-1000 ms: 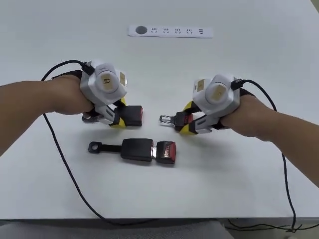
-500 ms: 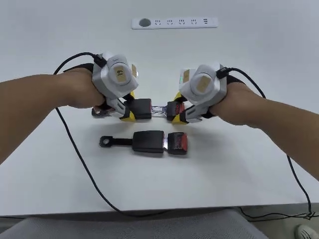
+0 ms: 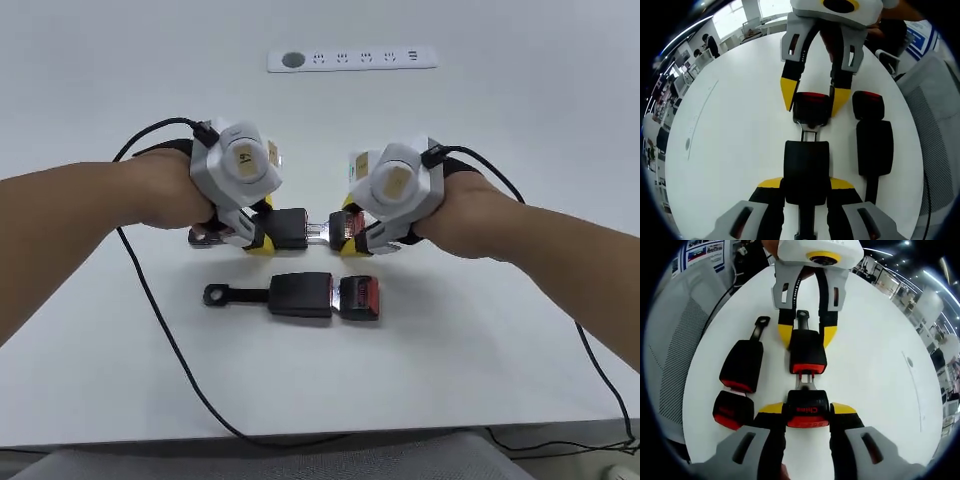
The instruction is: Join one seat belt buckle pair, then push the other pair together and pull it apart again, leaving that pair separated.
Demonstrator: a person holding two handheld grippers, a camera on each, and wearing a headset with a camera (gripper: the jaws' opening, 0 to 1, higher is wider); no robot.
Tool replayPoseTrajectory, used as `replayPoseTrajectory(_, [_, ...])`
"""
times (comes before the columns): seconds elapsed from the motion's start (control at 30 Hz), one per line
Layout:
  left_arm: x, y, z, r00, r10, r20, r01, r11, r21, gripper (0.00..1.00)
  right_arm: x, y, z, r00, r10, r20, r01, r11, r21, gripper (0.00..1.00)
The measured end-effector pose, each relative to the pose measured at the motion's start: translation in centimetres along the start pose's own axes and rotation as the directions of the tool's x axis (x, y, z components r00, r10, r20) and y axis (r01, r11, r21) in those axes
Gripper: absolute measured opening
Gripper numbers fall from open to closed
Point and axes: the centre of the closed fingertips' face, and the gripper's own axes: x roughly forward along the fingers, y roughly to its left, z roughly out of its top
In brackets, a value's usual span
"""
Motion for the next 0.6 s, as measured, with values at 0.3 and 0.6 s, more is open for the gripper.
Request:
replayPoseTrajectory(0.3, [-0.05, -0.15, 0.09, 1.0000, 0.001, 0.005, -0.001, 0.999, 0.034, 0.32, 0.49, -0.22, 0.03, 0.9941, 0.079, 0.075, -0.084, 0.994, 0.075, 0.30])
replayPoseTrajectory(0.6, [-0.06, -0.15, -0.01, 0.9997, -0.005, 0.025, 0.005, 1.000, 0.009, 0.31, 0.55, -0.41, 0.56, 0.9920, 0.078, 0.099, -0.085, 0.994, 0.069, 0.30])
